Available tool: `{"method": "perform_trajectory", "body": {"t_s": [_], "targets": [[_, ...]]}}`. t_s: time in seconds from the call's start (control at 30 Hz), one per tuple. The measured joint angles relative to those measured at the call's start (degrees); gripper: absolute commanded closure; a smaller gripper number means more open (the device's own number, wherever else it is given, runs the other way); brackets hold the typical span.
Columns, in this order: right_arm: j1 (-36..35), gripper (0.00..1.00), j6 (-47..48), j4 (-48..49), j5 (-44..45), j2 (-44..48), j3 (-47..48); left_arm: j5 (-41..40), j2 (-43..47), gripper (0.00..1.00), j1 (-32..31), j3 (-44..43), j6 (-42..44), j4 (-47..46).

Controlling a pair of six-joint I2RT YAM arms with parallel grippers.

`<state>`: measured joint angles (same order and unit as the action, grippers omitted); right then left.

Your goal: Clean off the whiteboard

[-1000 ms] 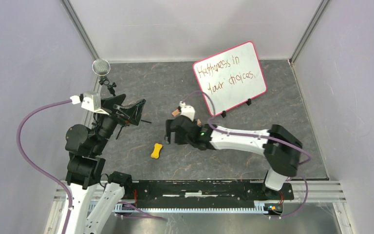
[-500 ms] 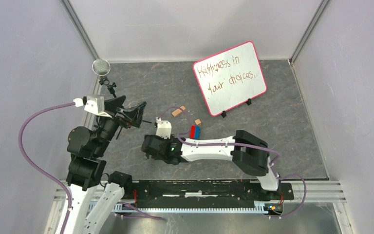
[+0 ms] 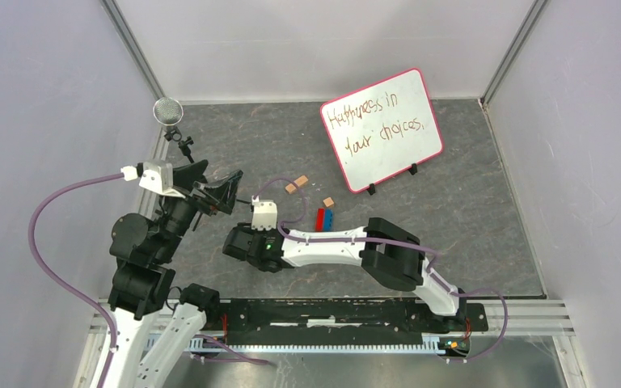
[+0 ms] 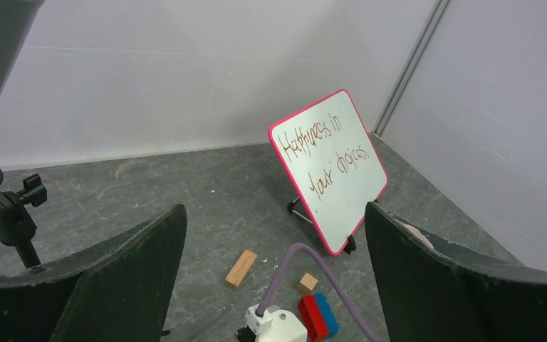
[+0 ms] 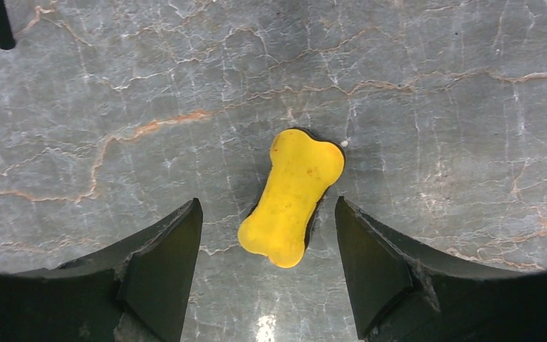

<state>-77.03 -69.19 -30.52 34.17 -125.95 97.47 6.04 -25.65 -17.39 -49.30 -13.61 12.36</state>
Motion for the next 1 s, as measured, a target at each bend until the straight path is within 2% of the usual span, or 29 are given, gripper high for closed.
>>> {"method": "perform_trajectory", "body": {"t_s": [0.07, 0.23, 0.47, 0.6, 0.73, 0.8, 0.87, 0.93, 1.0], "targets": [[-0.1, 0.26, 0.0, -0.6, 0.7, -0.5, 0.3, 0.0, 0.1, 0.0, -0.1, 0.0, 0.0, 0.0], [-0.1, 0.39, 0.0, -1.7, 1.6, -3.1, 2.3, 0.0, 0.2, 0.0, -0.1, 0.0, 0.0, 0.2], [-0.1, 0.49, 0.0, -3.7, 3.2, -5.0, 4.8, -0.1, 0.3, 0.0, -0.5, 0.0, 0.0, 0.9], [-0.1, 0.6, 0.4, -4.8, 4.3, -5.3, 5.2, -0.1, 0.3, 0.0, -0.5, 0.0, 0.0, 1.0], [-0.1, 0.63, 1.2, -5.5, 5.5, -5.3, 5.2, -0.1, 0.3, 0.0, -0.5, 0.0, 0.0, 1.0], [-0.1, 0.68, 1.7, -5.8, 6.1, -5.3, 5.2, -0.1, 0.3, 0.0, -0.5, 0.0, 0.0, 1.0], [-0.1, 0.81, 2.2, -6.3, 6.9, -5.3, 5.2, -0.1, 0.3, 0.0, -0.5, 0.2, 0.0, 0.9], [-0.1, 0.89, 3.5, -5.8, 7.7, -5.0, 4.4, -0.1, 0.3, 0.0, -0.5, 0.5, 0.0, 0.9], [-0.1, 0.9, 6.4, -2.4, 8.3, -2.7, 0.0, -0.1, 0.2, 0.0, -0.5, 1.0, 0.0, 0.9]]}}
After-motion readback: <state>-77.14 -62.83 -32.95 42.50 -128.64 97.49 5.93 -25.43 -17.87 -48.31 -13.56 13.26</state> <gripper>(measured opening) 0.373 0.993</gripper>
